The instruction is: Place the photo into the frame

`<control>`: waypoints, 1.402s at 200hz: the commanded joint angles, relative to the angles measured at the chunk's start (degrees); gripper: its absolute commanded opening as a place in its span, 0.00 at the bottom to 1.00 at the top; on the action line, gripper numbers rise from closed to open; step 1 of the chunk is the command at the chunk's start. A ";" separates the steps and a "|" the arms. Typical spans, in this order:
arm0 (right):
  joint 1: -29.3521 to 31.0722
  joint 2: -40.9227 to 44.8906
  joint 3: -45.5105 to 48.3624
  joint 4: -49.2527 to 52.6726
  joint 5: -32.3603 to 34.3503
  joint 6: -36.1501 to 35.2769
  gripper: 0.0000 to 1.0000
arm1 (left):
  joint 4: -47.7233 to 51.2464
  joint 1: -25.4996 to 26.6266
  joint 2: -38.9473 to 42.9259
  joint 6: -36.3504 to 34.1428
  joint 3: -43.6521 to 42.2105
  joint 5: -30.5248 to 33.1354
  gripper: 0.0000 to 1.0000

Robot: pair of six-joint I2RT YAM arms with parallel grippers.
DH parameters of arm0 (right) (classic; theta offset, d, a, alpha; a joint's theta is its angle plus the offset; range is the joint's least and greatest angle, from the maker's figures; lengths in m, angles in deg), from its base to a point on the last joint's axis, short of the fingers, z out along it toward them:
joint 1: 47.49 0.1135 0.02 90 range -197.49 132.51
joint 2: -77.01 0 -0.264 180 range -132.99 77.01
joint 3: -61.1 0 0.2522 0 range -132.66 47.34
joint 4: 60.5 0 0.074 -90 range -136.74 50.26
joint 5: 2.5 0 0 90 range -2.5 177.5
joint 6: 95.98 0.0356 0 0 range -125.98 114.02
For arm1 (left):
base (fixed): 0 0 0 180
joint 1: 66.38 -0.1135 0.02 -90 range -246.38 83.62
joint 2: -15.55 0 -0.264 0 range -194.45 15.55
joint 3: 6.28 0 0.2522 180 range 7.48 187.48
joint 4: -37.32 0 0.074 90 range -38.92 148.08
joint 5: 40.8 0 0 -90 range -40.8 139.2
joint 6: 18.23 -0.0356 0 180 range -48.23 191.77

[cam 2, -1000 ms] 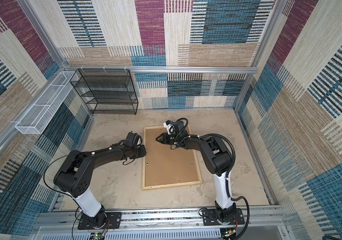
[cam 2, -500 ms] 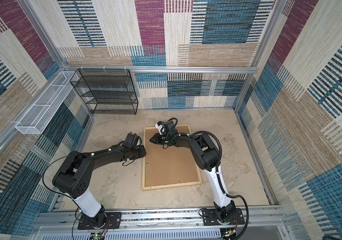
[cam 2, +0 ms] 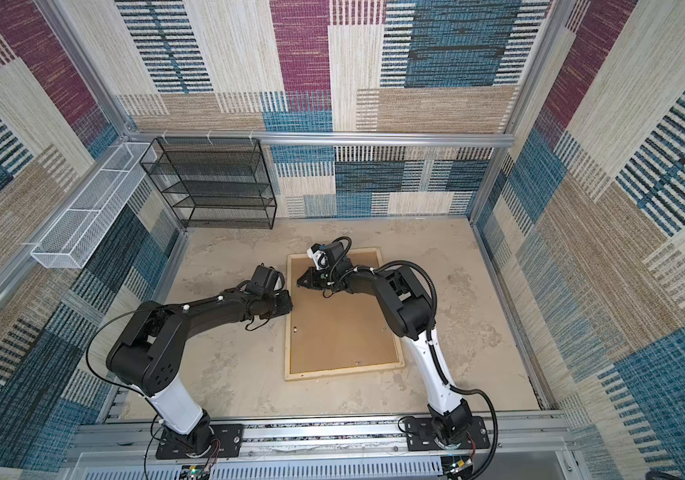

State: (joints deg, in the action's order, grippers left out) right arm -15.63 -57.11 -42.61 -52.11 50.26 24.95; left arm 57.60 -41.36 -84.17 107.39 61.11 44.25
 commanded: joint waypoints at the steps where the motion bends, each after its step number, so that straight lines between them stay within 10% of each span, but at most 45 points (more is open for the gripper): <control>1: 0.44 -0.54 -0.16 0.71 -1.12 0.34 0.15 | -0.25 0.06 -0.64 1.46 0.70 -3.57 0.09; 280: 1.37 -4.58 -5.40 8.62 3.15 0.33 0.08 | 0.48 0.12 -1.94 0.37 2.18 -5.95 0.08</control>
State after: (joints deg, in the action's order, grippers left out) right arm -14.45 -60.98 -48.90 -48.70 50.48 24.56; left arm 59.90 -41.41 -85.07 107.19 62.83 43.64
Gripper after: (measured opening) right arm 0.084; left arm 0.212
